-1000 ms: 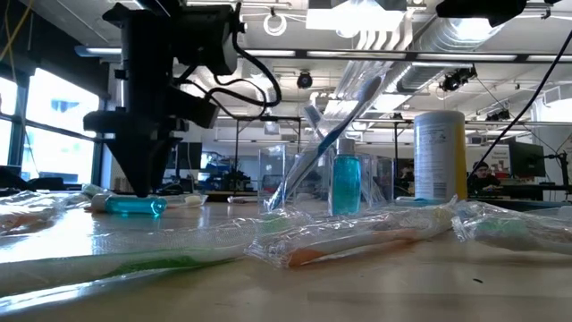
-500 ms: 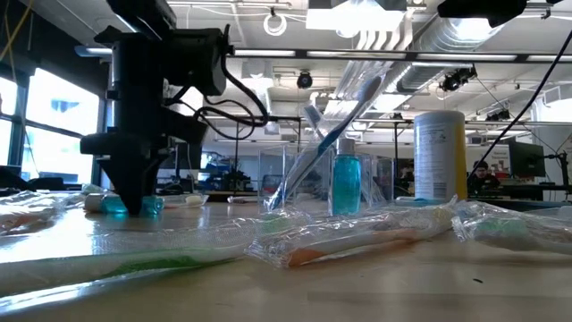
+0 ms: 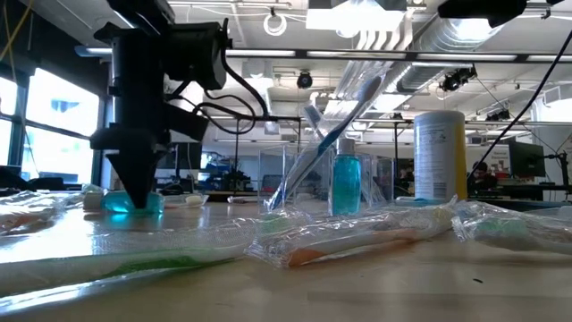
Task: Pick & Place toothbrushing station
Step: Put the blue mouthwash into the transparent organizer
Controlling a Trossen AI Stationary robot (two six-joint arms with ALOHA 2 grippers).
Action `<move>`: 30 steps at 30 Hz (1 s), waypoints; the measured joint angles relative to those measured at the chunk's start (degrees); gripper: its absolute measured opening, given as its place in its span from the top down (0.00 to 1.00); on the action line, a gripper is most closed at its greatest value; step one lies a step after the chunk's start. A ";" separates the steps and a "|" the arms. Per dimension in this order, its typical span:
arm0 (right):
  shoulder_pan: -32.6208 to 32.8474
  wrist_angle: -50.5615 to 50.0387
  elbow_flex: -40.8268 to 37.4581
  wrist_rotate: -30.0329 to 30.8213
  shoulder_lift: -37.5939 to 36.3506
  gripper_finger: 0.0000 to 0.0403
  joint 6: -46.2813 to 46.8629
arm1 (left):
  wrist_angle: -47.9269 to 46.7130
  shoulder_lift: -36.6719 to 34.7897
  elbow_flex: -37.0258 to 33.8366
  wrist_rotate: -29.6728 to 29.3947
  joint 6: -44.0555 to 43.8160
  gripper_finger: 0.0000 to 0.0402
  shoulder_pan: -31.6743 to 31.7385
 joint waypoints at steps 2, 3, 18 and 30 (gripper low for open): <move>0.00 -0.28 0.00 -0.01 0.00 0.58 -0.01 | -0.49 0.04 1.64 -0.56 -0.32 0.86 -1.10; 0.00 -0.33 0.00 -0.02 0.00 0.58 -0.01 | -0.31 0.04 2.82 -0.66 -0.34 0.86 -1.92; 0.00 -3.07 0.02 -2.06 -0.02 0.58 4.52 | 3.07 -7.66 20.17 -30.32 -0.17 0.87 -27.08; 0.04 5.45 0.02 -4.40 -0.02 0.58 -2.57 | 69.34 -0.35 20.29 -35.42 34.31 0.87 -31.69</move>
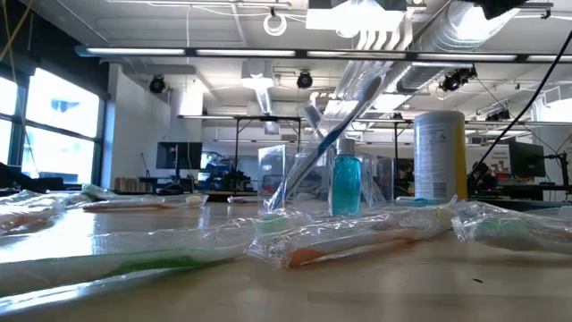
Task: Pick & Place toothbrushing station
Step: Put the blue mouthwash into the transparent organizer
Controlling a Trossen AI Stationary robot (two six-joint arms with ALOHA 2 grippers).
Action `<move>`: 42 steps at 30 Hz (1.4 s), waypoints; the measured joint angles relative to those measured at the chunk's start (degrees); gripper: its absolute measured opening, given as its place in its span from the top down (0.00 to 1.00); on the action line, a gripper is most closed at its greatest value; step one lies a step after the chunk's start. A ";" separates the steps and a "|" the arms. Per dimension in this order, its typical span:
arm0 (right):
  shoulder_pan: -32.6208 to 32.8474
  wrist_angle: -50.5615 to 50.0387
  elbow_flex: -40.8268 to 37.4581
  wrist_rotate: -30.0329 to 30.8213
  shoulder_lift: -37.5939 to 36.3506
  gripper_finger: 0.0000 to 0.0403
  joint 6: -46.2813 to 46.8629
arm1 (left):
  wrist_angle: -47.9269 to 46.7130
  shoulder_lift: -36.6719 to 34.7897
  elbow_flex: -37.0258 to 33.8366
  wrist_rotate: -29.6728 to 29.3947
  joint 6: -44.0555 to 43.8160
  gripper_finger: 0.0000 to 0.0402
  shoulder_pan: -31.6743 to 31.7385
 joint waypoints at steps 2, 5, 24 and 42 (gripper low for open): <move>-0.02 3.63 0.00 -3.45 0.00 0.58 -2.97 | 8.54 2.60 0.09 5.15 4.64 0.87 0.79; -0.02 7.45 0.00 -10.13 0.00 0.57 -6.91 | 15.82 5.87 -0.09 10.44 8.85 0.87 1.61; -0.71 19.96 0.00 -12.67 0.34 0.15 -14.22 | 30.33 11.95 0.02 27.73 7.33 0.87 9.32; -5.15 25.08 0.00 -18.92 3.94 0.21 -16.30 | 32.83 14.18 0.02 32.17 5.45 0.87 12.23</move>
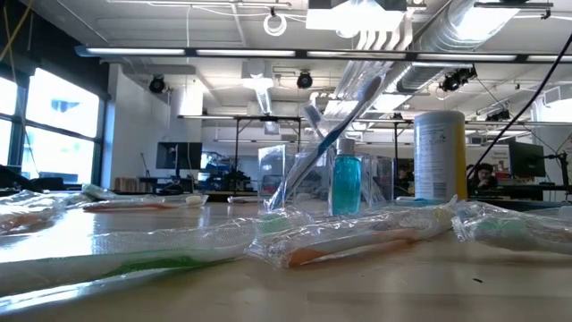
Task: Pick & Place toothbrushing station
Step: Put the blue mouthwash into the transparent organizer
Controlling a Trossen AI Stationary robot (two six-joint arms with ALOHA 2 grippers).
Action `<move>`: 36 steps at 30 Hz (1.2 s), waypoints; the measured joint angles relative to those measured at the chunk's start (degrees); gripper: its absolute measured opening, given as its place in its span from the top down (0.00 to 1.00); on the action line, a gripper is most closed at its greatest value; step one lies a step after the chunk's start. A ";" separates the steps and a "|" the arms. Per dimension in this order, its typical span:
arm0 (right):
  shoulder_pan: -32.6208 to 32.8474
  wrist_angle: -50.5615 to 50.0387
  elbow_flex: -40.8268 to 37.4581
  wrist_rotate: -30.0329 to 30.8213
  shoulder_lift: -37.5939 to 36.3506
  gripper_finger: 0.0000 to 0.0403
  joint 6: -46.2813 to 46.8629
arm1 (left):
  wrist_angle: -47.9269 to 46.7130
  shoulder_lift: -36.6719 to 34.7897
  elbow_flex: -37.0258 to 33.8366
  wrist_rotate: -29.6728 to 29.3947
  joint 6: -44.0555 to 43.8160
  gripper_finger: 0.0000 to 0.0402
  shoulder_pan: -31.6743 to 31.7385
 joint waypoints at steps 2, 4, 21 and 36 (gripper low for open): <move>-0.12 -0.06 0.00 -1.68 0.00 0.24 0.20 | -0.08 0.00 0.00 -0.03 0.01 0.87 0.02; -0.44 -0.13 0.00 -3.08 0.00 0.29 0.23 | -0.11 0.00 0.00 -0.04 0.01 0.87 0.01; -0.62 -0.12 0.00 -5.96 0.00 0.78 -2.47 | -1.18 -0.02 0.02 0.29 0.05 0.87 -0.04; -0.46 -4.90 0.07 -6.84 -0.45 0.78 0.25 | -3.36 -0.07 0.00 0.03 -0.92 0.66 -0.36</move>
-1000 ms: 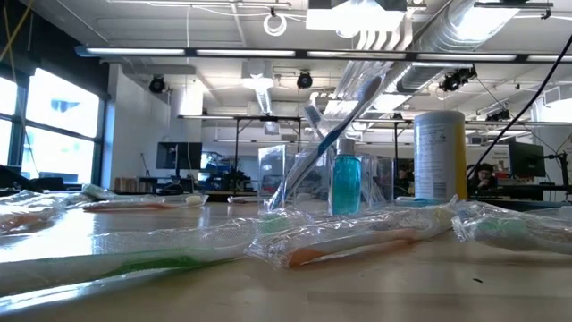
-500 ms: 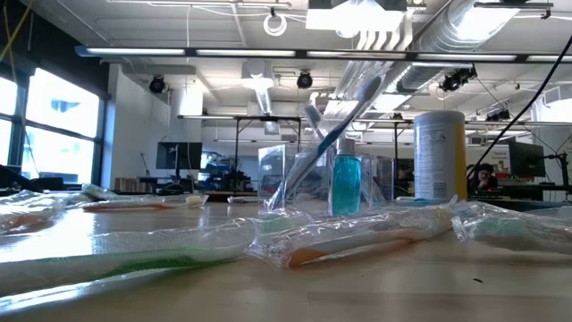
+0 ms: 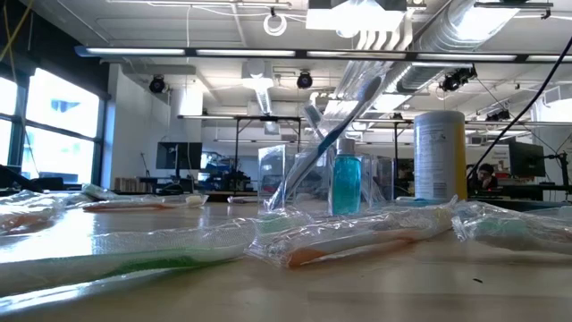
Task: Pick & Place toothbrushing station
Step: Put the blue mouthwash into the transparent organizer
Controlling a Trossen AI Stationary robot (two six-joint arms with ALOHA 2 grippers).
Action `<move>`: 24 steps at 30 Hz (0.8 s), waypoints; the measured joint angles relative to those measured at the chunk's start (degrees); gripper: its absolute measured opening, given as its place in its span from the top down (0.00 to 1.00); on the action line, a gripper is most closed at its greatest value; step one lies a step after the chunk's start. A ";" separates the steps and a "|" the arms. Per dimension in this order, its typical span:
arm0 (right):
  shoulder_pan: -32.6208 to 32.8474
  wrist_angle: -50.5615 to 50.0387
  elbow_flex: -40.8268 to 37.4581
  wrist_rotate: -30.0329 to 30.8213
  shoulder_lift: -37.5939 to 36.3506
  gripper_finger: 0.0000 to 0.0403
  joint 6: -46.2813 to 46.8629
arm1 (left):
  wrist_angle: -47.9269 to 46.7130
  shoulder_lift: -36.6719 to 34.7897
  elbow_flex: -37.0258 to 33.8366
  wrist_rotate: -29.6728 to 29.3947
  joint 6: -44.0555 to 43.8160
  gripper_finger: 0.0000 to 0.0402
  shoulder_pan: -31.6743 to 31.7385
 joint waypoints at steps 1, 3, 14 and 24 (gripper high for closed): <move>0.03 -1.37 0.00 -0.20 -0.32 0.78 0.81 | 0.04 0.00 0.00 0.02 -0.02 0.63 -0.08; 0.07 -4.60 0.00 -0.20 -1.08 0.78 2.82 | 0.50 0.00 0.00 0.23 -0.12 0.57 -0.20; 0.04 -34.16 6.60 3.41 -4.91 0.78 16.58 | -12.32 -3.42 0.02 -16.67 1.83 0.41 -4.31; -5.30 -67.41 24.09 5.18 -2.07 0.78 22.86 | -32.79 -8.54 0.02 -61.47 2.40 0.41 -11.41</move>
